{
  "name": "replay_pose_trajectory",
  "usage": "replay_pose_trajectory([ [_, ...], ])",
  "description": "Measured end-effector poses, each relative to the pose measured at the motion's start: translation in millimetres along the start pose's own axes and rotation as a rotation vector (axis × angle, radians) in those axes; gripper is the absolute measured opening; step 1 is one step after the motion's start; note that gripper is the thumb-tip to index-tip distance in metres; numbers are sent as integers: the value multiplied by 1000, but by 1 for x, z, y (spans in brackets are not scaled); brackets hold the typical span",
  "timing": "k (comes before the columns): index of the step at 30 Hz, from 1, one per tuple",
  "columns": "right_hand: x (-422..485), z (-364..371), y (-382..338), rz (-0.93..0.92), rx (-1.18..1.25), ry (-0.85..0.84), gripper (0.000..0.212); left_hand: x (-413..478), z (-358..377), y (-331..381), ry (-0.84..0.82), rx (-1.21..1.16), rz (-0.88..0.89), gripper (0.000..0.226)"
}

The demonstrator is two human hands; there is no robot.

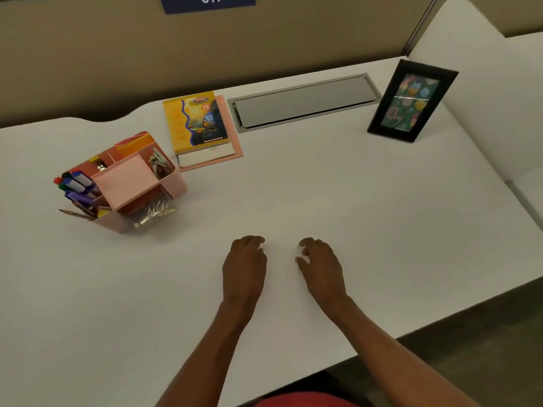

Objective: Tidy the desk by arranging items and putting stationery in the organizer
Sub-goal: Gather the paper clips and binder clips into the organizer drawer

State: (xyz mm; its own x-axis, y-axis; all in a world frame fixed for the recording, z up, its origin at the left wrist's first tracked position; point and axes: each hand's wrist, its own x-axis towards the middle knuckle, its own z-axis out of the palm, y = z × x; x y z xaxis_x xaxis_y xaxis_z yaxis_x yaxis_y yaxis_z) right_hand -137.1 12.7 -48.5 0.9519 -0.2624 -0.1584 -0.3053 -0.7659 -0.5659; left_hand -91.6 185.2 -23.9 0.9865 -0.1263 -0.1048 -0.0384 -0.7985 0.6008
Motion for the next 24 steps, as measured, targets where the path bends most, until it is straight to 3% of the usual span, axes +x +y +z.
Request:
replay_pose_trajectory([
  [12, 5, 9, -15, 42, -64, -48, 15, -6, -8, -7, 22, 16, -28, 28],
  [16, 15, 16, -50, -132, -24, -38, 14, -6, -26, -19, 137, 10, -55, 26],
  [24, 58, 37, -203, -507, 248, -50, 13, 3, -82, -62, 346, -9, -181, 25],
])
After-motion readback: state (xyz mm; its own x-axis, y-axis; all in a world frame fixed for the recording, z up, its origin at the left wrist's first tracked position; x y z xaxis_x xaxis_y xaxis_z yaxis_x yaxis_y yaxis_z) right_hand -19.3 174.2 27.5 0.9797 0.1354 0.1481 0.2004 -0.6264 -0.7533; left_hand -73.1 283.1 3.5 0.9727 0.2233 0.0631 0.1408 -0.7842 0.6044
